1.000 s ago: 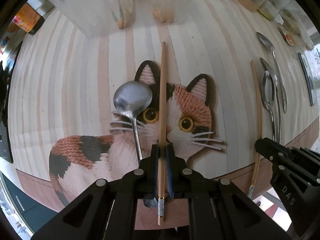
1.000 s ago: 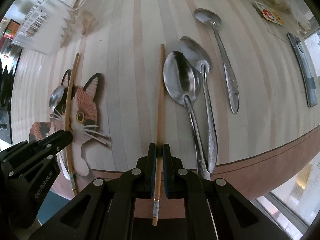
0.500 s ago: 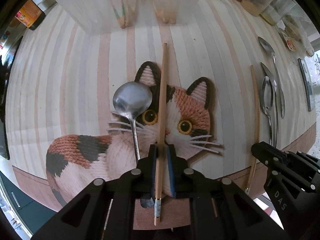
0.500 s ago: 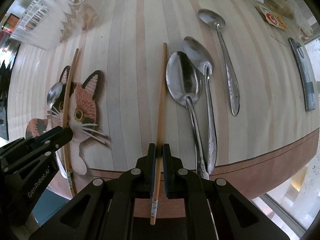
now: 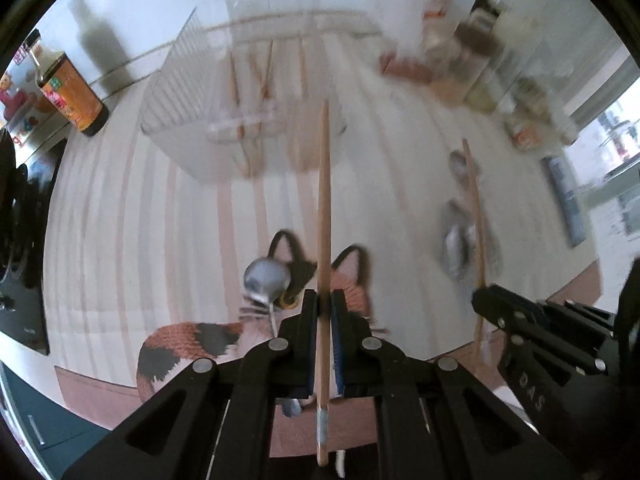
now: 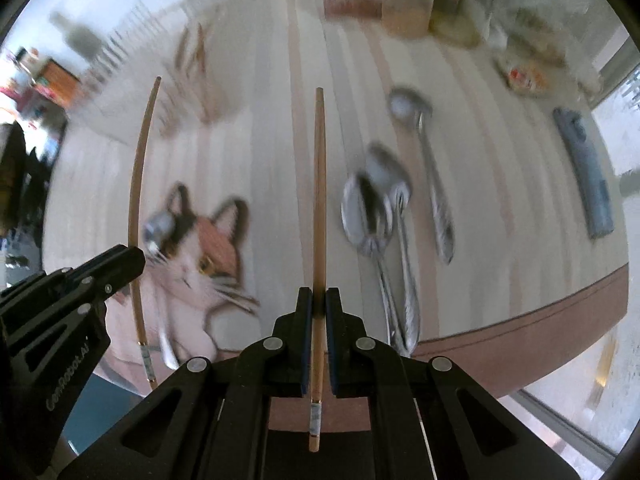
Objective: Organize utensils
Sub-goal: 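Carry both chopsticks to the clear rack and release them inside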
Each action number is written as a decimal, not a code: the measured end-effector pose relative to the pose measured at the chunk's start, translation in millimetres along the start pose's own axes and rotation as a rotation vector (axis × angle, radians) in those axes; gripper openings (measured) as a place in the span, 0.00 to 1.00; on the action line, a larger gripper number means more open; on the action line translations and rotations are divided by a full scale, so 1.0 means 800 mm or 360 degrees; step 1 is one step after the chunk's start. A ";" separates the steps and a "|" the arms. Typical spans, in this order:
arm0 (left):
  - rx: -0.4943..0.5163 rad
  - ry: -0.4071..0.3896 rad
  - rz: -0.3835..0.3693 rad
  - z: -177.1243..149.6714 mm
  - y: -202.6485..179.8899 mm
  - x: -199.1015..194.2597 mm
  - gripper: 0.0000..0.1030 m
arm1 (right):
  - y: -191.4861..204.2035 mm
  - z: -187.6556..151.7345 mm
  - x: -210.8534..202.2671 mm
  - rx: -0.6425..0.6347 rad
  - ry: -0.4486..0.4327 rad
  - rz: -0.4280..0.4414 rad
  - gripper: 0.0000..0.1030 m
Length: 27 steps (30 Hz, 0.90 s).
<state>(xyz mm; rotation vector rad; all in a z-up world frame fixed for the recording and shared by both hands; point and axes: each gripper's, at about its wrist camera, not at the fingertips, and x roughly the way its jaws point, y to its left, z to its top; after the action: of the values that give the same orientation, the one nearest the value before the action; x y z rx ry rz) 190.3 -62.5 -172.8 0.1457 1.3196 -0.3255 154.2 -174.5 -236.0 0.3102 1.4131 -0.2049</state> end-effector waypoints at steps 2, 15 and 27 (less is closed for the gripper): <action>-0.0005 -0.0024 -0.0042 0.005 0.001 -0.015 0.04 | 0.000 0.008 -0.022 0.0012 -0.0057 0.0019 0.06; -0.0095 -0.0084 -0.0237 0.011 0.018 -0.072 0.03 | -0.011 0.067 -0.111 0.0049 -0.0272 0.0130 0.06; -0.0164 -0.0324 -0.0232 0.027 0.048 -0.156 0.04 | -0.003 0.081 -0.112 0.0012 -0.0262 0.0241 0.06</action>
<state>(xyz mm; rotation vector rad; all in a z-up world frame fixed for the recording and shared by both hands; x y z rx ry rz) 196.3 -13.7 -49.9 -0.0696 1.1443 -0.3850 200.6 -201.9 -139.5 0.3963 1.2209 -0.1087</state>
